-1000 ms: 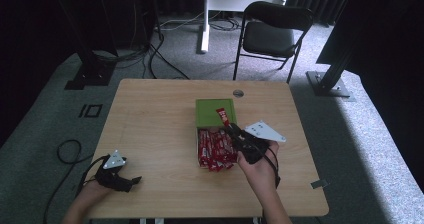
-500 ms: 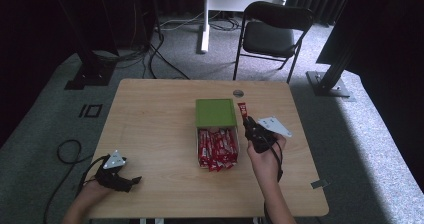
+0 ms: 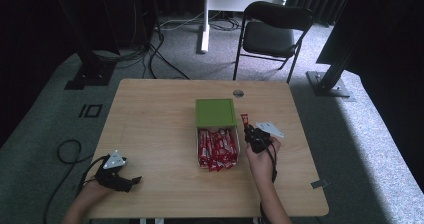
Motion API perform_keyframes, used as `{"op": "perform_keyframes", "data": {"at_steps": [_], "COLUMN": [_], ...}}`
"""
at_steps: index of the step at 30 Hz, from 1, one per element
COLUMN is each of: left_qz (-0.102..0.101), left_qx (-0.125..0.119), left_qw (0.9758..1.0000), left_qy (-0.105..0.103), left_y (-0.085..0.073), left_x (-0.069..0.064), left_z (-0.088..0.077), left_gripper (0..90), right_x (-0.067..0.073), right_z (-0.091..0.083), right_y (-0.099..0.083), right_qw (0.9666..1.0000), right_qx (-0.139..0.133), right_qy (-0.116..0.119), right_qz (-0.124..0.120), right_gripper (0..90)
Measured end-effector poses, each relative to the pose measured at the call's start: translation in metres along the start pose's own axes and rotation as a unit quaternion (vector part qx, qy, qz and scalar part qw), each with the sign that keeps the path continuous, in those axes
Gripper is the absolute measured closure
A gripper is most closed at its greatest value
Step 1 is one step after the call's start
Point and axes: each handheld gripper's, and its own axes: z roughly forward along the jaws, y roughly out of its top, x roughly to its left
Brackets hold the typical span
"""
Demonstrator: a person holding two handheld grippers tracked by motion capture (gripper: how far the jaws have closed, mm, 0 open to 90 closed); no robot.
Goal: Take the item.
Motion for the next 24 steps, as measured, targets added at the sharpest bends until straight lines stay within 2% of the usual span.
{"op": "perform_keyframes", "data": {"at_steps": [4,10,15,24], "left_qz": [0.000,0.000,0.000,0.000], "left_qx": [0.000,0.000,0.000,0.000], "left_qw": [1.0000,1.0000,1.0000,1.0000], "left_qy": [0.000,0.000,0.000,0.000], "left_y": [0.000,0.000,0.000,0.000], "left_x": [0.000,0.000,0.000,0.000], "left_z": [0.000,0.000,0.000,0.000], "left_gripper": [1.6,1.5,1.6,1.6], "right_x": [-0.004,-0.009,-0.012,-0.012], "right_z": [0.012,0.025,0.031,0.037], "right_y": [-0.010,-0.022,-0.029,-0.039], "right_qw": [0.9997,0.9981,0.9966,0.9939], "right_qx": [0.025,0.057,0.078,0.106], "right_qy": [0.004,-0.003,-0.007,-0.001], "right_qz": [0.008,0.022,0.026,0.031], "right_gripper": [81.0,81.0,81.1,80.8]}}
